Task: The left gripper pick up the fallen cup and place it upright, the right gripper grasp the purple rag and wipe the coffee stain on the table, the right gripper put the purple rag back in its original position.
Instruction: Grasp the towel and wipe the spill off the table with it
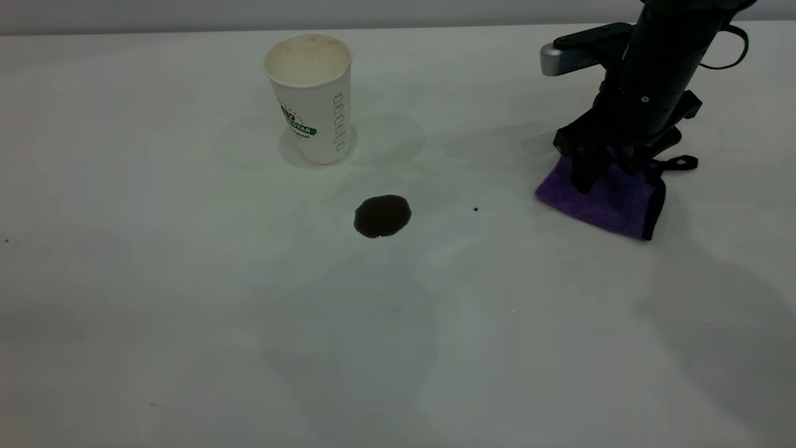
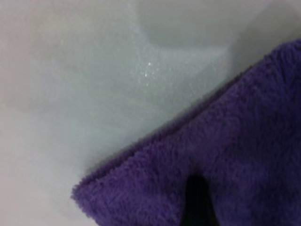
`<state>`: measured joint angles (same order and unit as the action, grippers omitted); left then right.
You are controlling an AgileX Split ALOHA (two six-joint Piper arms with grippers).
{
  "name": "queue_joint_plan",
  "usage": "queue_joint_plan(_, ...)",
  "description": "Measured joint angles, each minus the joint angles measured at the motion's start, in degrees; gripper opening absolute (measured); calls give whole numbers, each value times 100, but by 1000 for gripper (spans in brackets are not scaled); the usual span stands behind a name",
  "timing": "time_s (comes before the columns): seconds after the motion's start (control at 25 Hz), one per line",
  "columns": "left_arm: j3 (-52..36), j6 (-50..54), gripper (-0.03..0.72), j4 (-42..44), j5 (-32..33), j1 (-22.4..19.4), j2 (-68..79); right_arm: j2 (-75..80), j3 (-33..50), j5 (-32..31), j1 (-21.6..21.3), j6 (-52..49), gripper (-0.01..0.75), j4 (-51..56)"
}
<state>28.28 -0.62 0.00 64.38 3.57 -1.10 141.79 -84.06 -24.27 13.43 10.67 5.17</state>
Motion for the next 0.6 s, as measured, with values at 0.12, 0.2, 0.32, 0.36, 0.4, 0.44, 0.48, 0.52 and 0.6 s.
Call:
queue_joint_plan(0.12, 0, 0, 238, 0, 5, 0, 0, 6, -1, 131, 242, 0, 593, 75)
queue_joint_plan(0.2, 0, 0, 238, 0, 5, 0, 0, 12, -6, 221, 487, 5, 593, 161)
queue_joint_plan(0.32, 0, 0, 238, 0, 5, 0, 0, 23, -6, 358, 928, 5, 593, 360)
queue_joint_plan(0.36, 0, 0, 238, 0, 5, 0, 0, 23, -6, 401, 1051, 5, 593, 451)
queue_joint_plan(0.4, 0, 0, 238, 0, 5, 0, 0, 28, -6, 450, 1201, 5, 593, 538)
queue_joint_plan(0.44, 0, 0, 238, 0, 5, 0, 0, 33, -6, 497, 1354, 5, 593, 651)
queue_joint_plan(0.48, 0, 0, 238, 0, 5, 0, 0, 33, -6, 534, 1481, 5, 593, 770)
queue_joint_plan(0.52, 0, 0, 238, 0, 5, 0, 0, 33, -6, 587, 1633, 5, 593, 910)
queue_joint_plan(0.6, 0, 0, 238, 0, 5, 0, 0, 38, -6, 681, 1934, 5, 593, 1166)
